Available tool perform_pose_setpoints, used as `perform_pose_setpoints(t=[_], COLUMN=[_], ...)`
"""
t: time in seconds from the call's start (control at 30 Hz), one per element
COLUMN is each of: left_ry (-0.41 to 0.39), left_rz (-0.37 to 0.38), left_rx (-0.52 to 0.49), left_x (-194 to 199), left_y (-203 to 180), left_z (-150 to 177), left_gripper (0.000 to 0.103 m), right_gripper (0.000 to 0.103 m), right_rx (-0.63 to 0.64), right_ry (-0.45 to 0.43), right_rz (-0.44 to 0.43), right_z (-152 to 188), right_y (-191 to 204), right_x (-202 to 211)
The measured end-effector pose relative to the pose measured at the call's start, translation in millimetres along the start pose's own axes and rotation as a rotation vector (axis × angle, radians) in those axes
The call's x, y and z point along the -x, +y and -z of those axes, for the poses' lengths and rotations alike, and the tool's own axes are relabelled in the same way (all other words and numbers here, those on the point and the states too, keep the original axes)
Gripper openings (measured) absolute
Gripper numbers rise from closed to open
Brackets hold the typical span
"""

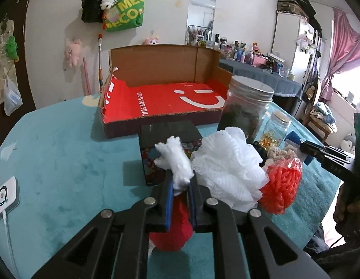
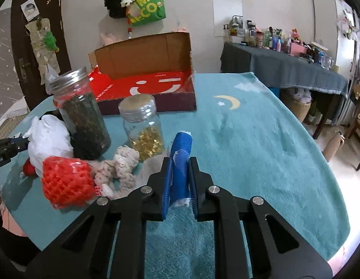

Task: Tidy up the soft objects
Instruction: 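Grasp the small white puff with the left tool while the right tool grasps the blue cylinder, then lift the white puff with the left tool while the right tool lifts the blue cylinder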

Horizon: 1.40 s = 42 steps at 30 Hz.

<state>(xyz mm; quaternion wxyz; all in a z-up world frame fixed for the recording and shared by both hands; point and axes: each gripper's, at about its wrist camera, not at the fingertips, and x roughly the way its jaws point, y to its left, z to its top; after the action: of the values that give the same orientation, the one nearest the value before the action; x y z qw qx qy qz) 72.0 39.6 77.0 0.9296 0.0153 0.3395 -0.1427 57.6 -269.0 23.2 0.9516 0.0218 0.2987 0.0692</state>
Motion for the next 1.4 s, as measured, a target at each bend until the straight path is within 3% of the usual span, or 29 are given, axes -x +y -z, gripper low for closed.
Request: perform_pose_setpoints(t=[0.6, 0.77, 0.93, 1.03, 1.4], left_ry=[0.01, 0.061, 0.061, 0.063, 0.063], left_rz=[-0.025, -0.027, -0.028, -0.026, -0.03], left_rx=[0.007, 0.013, 0.005, 0.0, 0.025], left_x=[1, -8, -10, -12, -16], left_y=[8, 9, 8, 7, 13], left_z=[2, 11, 16, 18, 13], left_gripper=[0.012, 0.012, 0.017, 0.026, 0.03], right_gripper=[0.014, 0.015, 0.016, 0.02, 0.027], right_rx=[-0.023, -0.033, -0.056, -0.038, -0.05], right_ry=[-0.018, 0.039, 0.078, 0.085, 0.084], right_rz=[-0.056, 0.002, 0.009, 0.02, 0.028], right_z=[-8, 4, 15, 16, 27], right_y=[-2, -8, -18, -17, -25], right_x=[9, -6, -14, -15, -11])
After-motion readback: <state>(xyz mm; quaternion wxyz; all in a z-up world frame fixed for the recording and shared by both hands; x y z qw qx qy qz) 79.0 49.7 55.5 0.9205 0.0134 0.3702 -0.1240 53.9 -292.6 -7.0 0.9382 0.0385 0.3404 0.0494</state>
